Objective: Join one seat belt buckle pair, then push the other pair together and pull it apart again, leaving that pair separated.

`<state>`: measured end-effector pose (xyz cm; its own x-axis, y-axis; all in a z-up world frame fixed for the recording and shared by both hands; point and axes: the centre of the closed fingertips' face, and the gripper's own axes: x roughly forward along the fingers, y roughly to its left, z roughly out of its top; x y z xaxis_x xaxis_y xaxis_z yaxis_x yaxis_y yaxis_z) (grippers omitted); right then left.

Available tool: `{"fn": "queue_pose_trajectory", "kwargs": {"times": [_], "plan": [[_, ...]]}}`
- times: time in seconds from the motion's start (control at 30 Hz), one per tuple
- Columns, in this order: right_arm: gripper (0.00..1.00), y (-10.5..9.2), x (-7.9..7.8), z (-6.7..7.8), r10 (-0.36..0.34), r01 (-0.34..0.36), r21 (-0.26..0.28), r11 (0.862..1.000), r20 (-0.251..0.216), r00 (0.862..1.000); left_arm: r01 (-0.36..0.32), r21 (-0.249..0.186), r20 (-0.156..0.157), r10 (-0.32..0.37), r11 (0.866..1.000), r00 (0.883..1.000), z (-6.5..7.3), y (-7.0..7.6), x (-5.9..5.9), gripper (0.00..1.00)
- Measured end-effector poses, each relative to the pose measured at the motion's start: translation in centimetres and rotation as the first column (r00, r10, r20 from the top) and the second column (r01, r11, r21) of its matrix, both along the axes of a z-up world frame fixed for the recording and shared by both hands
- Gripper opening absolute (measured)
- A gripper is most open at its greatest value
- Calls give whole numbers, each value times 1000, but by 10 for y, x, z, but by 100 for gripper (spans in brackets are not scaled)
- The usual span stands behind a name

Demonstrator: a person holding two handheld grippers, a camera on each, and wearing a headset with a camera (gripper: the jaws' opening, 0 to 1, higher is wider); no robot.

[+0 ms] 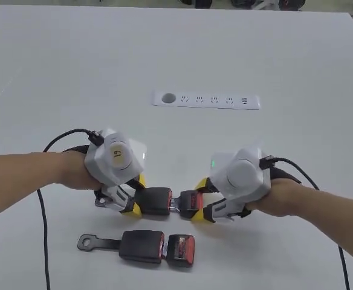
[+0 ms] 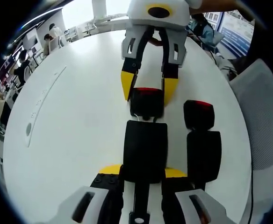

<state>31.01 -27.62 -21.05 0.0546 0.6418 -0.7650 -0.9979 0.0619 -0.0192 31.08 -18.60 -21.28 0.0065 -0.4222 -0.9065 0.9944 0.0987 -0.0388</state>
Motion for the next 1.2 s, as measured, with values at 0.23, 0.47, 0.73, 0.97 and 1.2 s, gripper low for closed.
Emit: {"fn": "queue_pose_trajectory", "kwargs": {"times": [0.23,0.47,0.73,0.97,1.2], "plan": [[30,9,0,0,-14,14,7,1000,-4,1000,-12,-8,-1,12,1000,1000,1,-1,-1,30],[30,11,-1,2,-28,28,2,1000,-6,1000,-5,-18,3,5,1000,1000,2,-1,-2,30],[30,12,0,3,-39,39,9,999,-16,999,1,-24,5,0,1000,1000,6,-5,-4,30],[29,13,0,3,-45,45,2,999,-17,999,19,-6,5,-19,1000,1000,8,-7,-6,29],[30,14,0,2,-46,46,-2,999,-17,999,20,2,3,-20,1000,1000,6,-4,-3,30]]}}
